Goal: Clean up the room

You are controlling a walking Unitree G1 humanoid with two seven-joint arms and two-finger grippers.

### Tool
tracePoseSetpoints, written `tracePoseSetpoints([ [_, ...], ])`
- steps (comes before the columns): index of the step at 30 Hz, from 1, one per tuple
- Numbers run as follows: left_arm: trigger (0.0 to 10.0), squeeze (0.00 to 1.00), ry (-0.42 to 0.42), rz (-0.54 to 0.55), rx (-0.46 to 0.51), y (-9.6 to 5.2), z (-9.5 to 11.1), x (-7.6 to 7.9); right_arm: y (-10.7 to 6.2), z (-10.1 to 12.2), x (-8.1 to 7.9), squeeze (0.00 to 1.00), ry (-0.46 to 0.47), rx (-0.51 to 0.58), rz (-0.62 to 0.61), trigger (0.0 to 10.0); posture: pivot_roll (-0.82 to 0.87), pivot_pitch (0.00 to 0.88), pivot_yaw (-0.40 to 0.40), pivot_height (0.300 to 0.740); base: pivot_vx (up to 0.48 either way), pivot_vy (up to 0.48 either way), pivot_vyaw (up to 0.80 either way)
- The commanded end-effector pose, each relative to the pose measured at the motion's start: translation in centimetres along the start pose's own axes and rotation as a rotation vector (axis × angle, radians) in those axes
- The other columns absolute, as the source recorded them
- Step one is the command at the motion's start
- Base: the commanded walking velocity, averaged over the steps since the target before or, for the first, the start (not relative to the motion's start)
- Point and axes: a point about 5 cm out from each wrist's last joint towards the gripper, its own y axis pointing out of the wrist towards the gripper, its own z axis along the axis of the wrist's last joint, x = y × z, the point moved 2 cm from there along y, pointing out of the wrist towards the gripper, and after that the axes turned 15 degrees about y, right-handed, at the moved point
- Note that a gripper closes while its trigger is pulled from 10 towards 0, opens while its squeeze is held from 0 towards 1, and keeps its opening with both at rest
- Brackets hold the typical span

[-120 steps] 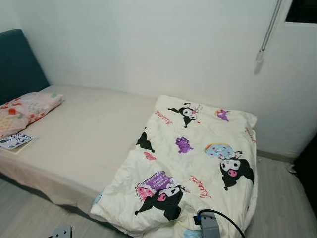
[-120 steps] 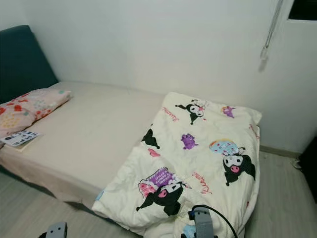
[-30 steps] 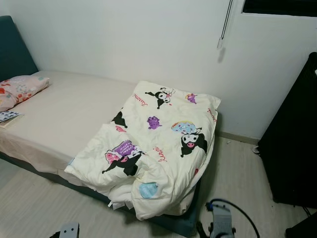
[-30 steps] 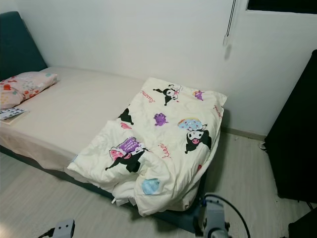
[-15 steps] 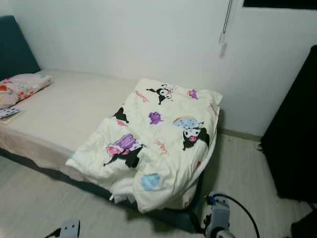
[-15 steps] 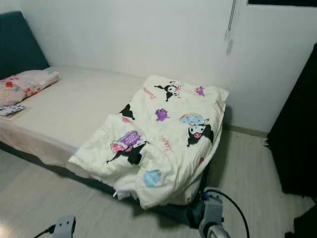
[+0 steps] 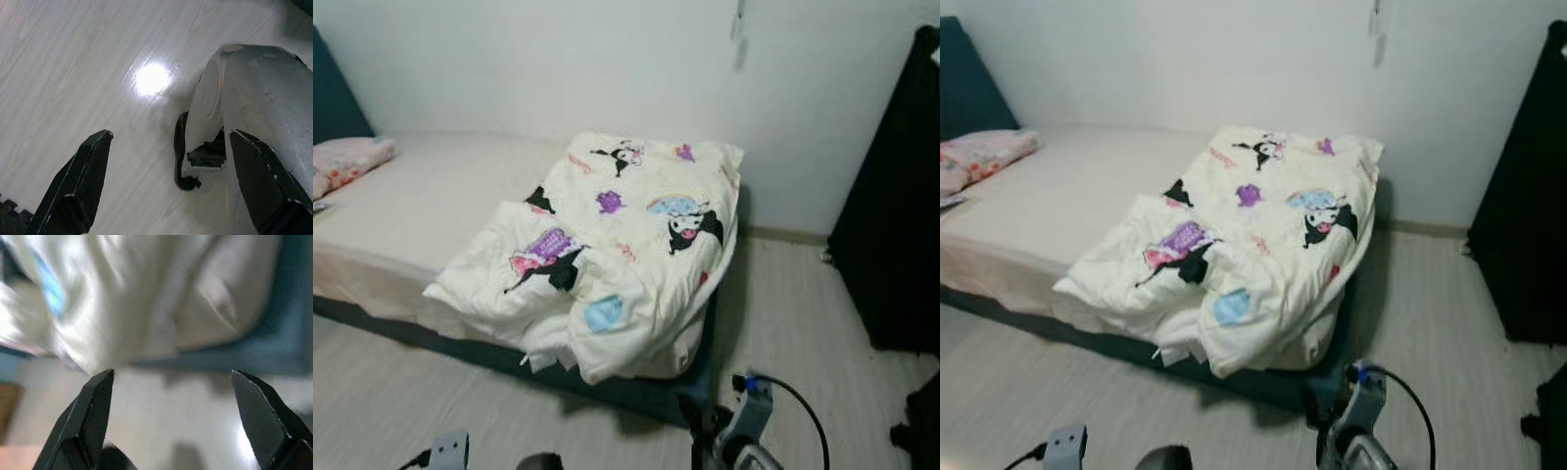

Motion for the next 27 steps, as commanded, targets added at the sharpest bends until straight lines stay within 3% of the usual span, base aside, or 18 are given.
tracePoseSetpoints([
  [1,10.0,0.0,0.01,-0.002,0.008,0.0,0.2,-0.2,0.6,0.7,-1.3,0.0,0.038,0.028,0.073,10.0,-0.07,0.004,0.051,0.54,0.0,0.0,0.0],
  [4,10.0,0.0,0.017,0.0,0.004,-0.1,0.0,-0.5,1.1,1.6,-2.9,0.0,0.076,0.058,0.177,10.0,-0.07,0.017,0.054,0.525,0.0,0.0,0.0],
  [7,10.0,0.0,0.019,0.0,0.003,-0.1,-0.2,-0.6,1.3,1.8,-3.4,0.0,0.084,0.058,0.209,10.0,-0.07,0.021,0.054,0.515,0.0,0.0,0.0],
  [17,10.0,0.0,0.023,0.001,0.026,-0.2,0.0,-1.4,2.7,-0.7,-6.2,0.0,0.036,-0.097,0.266,10.0,-0.03,0.064,0.065,0.475,0.0,0.0,0.0],
  [22,10.0,0.0,-0.048,-0.023,0.136,-0.2,2.3,-1.6,3.3,-1.5,-7.4,0.0,0.034,-0.129,0.285,10.0,-0.01,0.081,0.065,0.455,0.0,0.0,0.0],
  [27,10.0,0.0,-0.158,-0.055,0.348,-0.6,7.7,-2.2,4.1,-0.3,-7.5,0.0,0.048,-0.075,0.206,10.0,0.05,0.143,0.067,0.445,0.0,0.0,0.0],
])
